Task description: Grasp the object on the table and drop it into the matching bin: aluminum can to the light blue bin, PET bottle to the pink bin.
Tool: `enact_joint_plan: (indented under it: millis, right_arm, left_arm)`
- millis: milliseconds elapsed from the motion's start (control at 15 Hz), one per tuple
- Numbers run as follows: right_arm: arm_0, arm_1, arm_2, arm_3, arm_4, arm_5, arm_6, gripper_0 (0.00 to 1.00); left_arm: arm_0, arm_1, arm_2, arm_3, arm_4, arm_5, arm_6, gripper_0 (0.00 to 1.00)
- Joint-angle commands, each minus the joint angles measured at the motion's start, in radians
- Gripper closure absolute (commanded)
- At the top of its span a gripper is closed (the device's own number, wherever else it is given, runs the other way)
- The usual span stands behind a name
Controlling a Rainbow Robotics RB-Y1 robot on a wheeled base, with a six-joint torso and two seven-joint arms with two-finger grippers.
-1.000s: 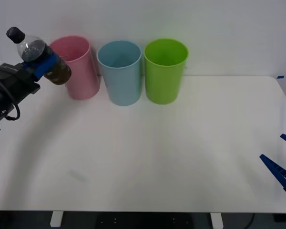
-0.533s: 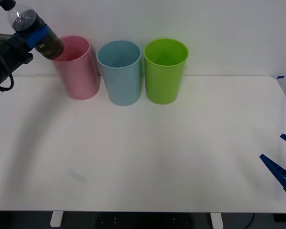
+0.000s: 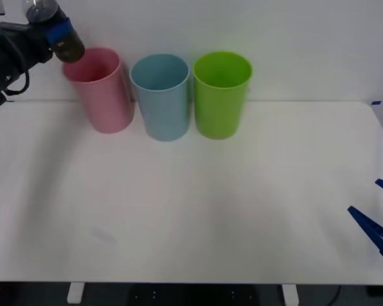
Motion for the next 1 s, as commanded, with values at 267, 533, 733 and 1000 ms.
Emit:
enact_joint_plan:
  millis: [267, 533, 733, 1000]
  right_arm:
    - [0.0, 0.0, 0.0, 0.0, 0.0, 0.0, 0.0, 0.0]
    - [0.0, 0.0, 0.0, 0.0, 0.0, 0.0, 0.0, 0.0]
    - [0.0, 0.0, 0.0, 0.0, 0.0, 0.0, 0.0, 0.0]
    - [0.0, 0.0, 0.0, 0.0, 0.0, 0.0, 0.0, 0.0]
  left_arm:
    - [-0.179, -0.005, -0.056, 0.201, -0.098, 0.003, -0.007, 1.0]
    - [-0.263, -0.034, -0.064, 0.299, -0.161, 0.024, -0.021, 1.0]
    - [-0.264, -0.052, -0.064, 0.3, -0.164, 0.044, -0.023, 0.99]
    - [-0.264, -0.054, -0.064, 0.299, -0.16, 0.046, -0.032, 0.69]
